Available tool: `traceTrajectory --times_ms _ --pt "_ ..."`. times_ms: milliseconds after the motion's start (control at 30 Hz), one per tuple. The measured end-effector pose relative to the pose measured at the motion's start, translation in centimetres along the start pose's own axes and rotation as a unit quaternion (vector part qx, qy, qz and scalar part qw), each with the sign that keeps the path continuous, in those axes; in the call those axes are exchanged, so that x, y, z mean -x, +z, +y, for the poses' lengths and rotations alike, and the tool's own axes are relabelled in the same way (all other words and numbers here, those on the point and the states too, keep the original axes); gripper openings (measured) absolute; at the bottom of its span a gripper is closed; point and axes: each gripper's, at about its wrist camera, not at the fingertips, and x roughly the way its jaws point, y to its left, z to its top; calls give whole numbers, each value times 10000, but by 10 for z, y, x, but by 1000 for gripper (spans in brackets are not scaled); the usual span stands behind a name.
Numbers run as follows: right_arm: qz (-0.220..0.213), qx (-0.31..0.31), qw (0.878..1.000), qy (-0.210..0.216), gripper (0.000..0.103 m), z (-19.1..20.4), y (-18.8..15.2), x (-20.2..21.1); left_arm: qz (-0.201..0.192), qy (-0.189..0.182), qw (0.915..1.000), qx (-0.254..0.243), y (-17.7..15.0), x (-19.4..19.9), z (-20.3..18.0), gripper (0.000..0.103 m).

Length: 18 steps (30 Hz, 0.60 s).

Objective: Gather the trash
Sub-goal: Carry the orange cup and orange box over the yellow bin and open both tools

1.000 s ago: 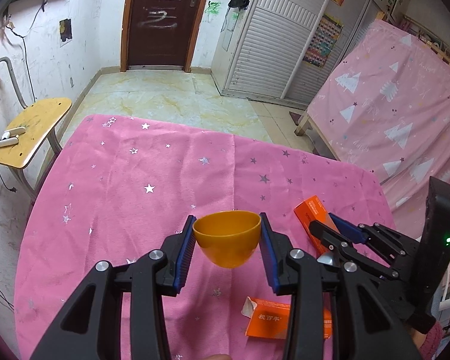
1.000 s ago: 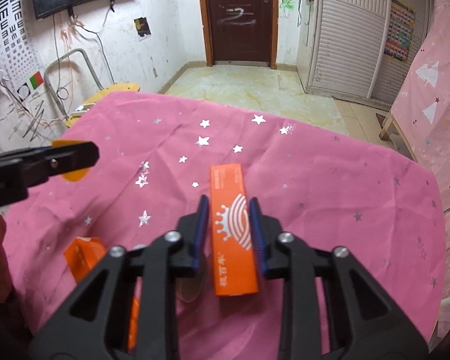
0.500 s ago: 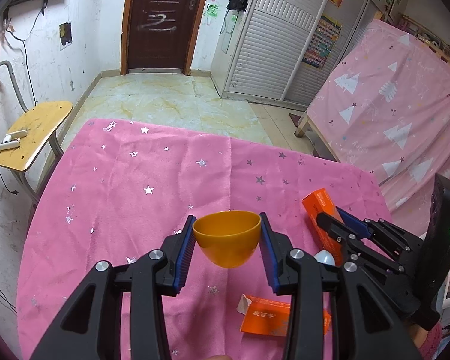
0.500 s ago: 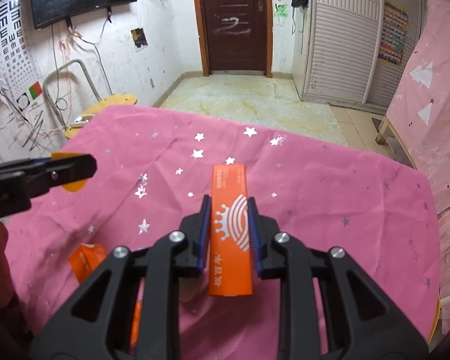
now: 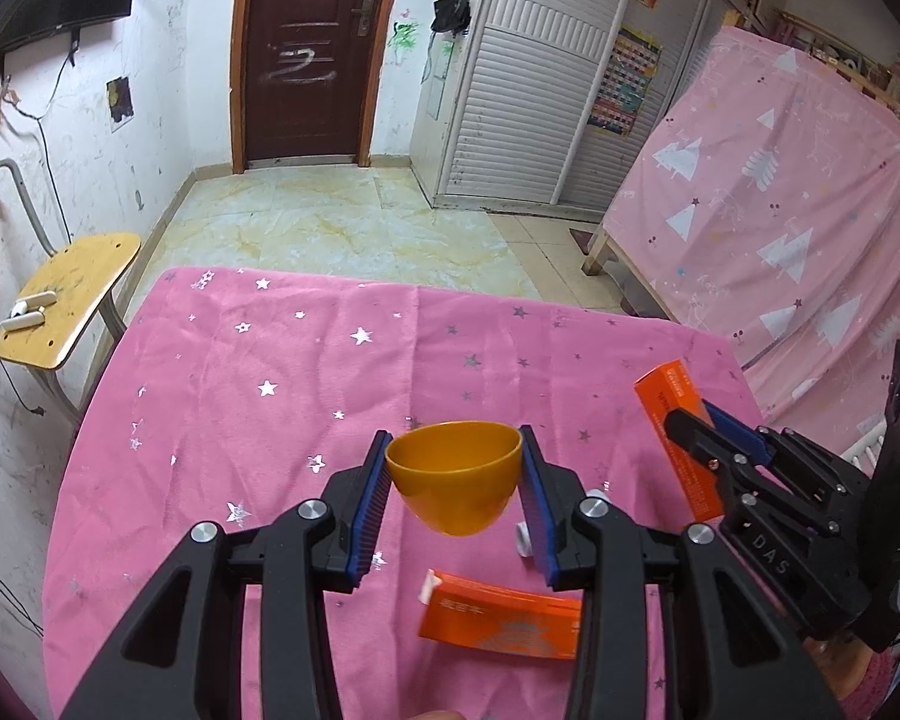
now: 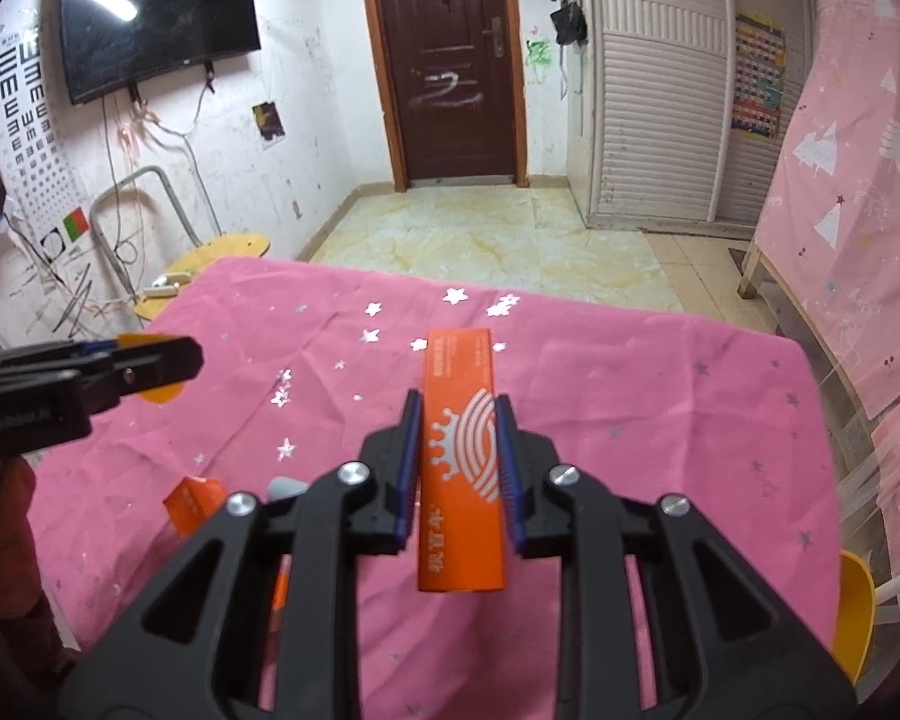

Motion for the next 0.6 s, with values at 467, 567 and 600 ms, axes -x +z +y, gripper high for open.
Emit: traceTrajectory --times_ms 467,567,600 --pt "-459 -491 9974 -265 22 -53 -16 52 -49 -9 9993 -376 -5 14 -44 33" --pt "-564 -603 9960 -351 22 -66 -22 63 -60 -20 9989 -466 -5 16 -54 33" --pt "-593 -643 9954 -378 22 -70 -23 67 -63 -25 9987 -499 -6 16 -59 33"
